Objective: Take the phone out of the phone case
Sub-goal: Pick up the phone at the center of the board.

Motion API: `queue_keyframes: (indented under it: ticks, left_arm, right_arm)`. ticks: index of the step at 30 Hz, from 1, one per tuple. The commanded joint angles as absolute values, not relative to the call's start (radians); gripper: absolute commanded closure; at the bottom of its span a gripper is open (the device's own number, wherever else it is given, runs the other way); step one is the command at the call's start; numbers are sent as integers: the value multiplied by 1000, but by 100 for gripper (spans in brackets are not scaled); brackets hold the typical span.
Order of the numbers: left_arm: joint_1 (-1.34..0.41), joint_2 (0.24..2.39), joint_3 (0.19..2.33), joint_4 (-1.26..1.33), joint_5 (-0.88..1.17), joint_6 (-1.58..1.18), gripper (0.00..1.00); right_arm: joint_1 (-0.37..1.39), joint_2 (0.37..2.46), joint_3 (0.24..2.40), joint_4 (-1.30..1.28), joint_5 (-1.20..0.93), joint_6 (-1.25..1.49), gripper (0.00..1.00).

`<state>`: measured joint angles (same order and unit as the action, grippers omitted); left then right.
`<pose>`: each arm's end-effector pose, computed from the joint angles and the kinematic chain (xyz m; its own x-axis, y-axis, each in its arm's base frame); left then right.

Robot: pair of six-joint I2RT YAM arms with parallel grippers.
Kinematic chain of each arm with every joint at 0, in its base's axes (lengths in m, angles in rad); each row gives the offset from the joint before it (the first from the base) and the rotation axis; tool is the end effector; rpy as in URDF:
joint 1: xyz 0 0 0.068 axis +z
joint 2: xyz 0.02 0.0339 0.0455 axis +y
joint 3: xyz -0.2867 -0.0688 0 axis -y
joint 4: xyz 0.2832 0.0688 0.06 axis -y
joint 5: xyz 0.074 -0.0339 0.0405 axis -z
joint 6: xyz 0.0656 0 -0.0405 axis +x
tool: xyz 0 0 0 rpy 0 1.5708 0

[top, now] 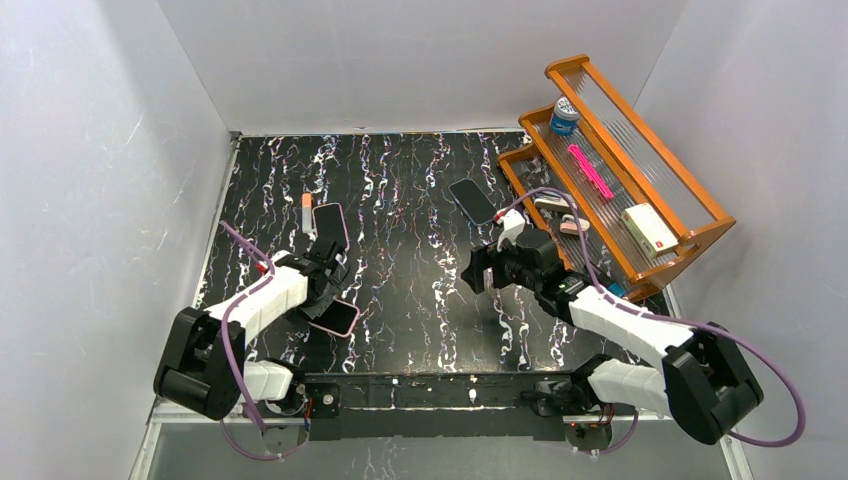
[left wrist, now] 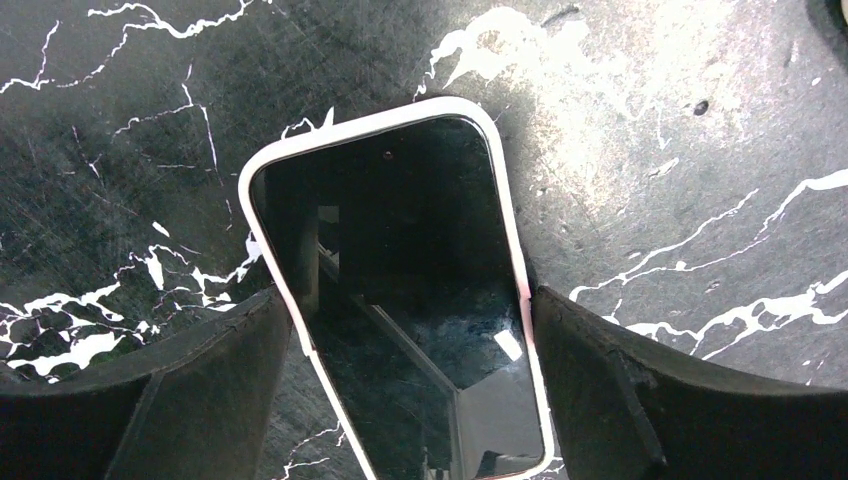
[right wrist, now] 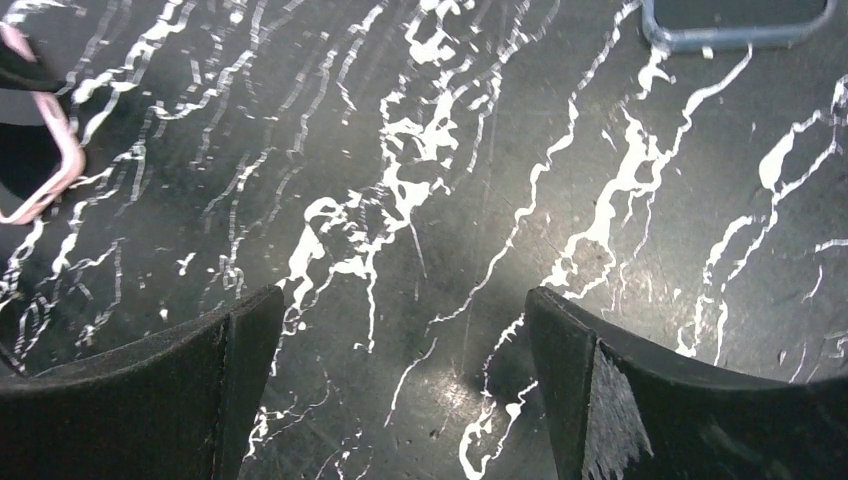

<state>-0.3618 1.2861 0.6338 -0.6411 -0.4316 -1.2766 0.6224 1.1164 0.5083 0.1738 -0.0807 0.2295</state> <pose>0.2319 -0.0584 0.1360 -0.4660 -0.7531 -0.4645 -0.7987 0.5839 -0.1454 0.2304 0.1718 0.1999 -0.4786 -0.0643 -0.8757 -0.5459 0.8029 0.2394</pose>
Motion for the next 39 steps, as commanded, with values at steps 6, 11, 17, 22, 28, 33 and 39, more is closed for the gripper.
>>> queue_keyframes:
  ticks: [6,11,17,22,28,33,39]
  left_arm:
    - [-357,1299,610,-554,-387,-1099,34]
    - [-367,1299,611,-418,-283,-974,46]
    - [-443,1352,634,-248,-161,-875,64]
    - [-475,1383,624,-57,-60,-892,78]
    - [-487,1380,572,197,74,-906,92]
    - [-498,1354,526,322,127,-909,96]
    - [-508,1338,473,416,185,-923,97]
  right_arm:
    - [626,1190,665,66,95,417,1]
    - [626,1188,641,126,-4,406,1]
    - [627,1221,640,161,-220,396,1]
    - [655,1275,634,244,-289,474,1]
    - [688,1376,609,406,-359,586,1]
    - [715,1485,637,482,-417,644,2]
    - [772,1593,690,537,-426,672,9]
